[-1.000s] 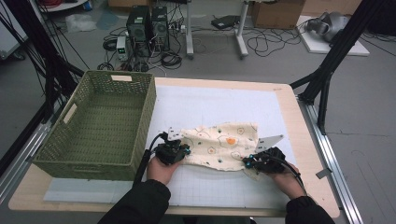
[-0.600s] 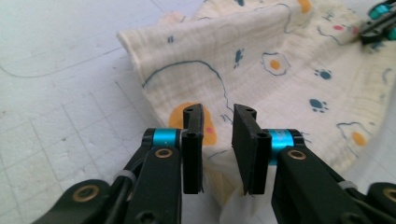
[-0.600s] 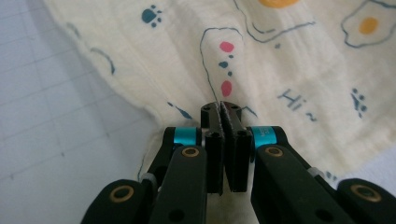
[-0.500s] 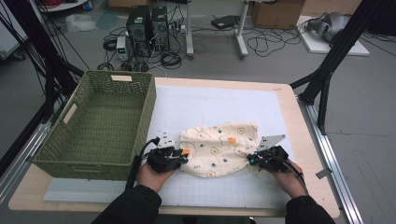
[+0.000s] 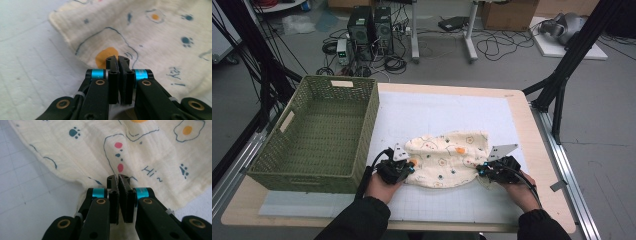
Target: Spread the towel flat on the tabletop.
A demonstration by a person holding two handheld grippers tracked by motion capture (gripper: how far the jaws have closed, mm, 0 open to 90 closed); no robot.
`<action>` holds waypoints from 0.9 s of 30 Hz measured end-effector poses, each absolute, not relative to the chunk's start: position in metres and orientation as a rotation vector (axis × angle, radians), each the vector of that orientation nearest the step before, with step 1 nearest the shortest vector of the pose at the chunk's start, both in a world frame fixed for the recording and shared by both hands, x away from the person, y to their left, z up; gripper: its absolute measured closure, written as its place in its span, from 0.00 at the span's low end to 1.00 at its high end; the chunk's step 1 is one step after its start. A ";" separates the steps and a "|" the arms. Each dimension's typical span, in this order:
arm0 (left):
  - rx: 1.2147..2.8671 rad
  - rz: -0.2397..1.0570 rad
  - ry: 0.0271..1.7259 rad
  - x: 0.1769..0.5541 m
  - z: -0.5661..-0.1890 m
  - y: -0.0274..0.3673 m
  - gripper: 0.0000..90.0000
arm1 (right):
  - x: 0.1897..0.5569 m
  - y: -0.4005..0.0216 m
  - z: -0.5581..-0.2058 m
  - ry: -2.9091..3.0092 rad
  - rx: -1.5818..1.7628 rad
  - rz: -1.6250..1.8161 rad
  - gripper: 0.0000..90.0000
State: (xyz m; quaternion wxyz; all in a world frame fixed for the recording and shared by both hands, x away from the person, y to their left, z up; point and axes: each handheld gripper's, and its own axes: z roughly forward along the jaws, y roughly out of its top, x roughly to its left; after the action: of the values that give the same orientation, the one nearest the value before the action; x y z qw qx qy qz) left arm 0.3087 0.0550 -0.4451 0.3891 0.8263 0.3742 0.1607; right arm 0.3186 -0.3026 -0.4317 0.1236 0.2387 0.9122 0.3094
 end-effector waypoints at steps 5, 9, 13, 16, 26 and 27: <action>2.063 0.425 1.006 0.320 -0.447 0.055 0.96 | 0.319 -0.301 -0.432 2.660 0.693 0.907 0.97; 2.065 0.407 0.995 0.317 -0.442 0.058 0.93 | 0.318 -0.303 -0.431 2.659 0.699 0.925 0.94; 2.052 0.390 0.975 0.310 -0.433 0.065 0.89 | 0.310 -0.303 -0.424 2.643 0.671 0.965 0.90; 2.051 0.380 0.959 0.303 -0.429 0.071 0.87 | 0.303 -0.302 -0.419 2.636 0.640 0.984 0.88; 2.070 0.300 0.907 0.284 -0.426 0.074 0.71 | 0.290 -0.300 -0.423 2.715 0.574 1.030 0.76; 2.086 0.299 0.909 0.284 -0.428 0.072 0.71 | 0.290 -0.300 -0.424 2.724 0.569 1.027 0.75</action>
State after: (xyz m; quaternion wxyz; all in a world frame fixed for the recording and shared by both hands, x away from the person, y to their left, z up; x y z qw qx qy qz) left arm 0.2840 0.0721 -0.4284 0.4107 0.8287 0.3612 0.1188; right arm 0.2903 -0.2999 -0.4244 0.0878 0.1912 0.9148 0.3449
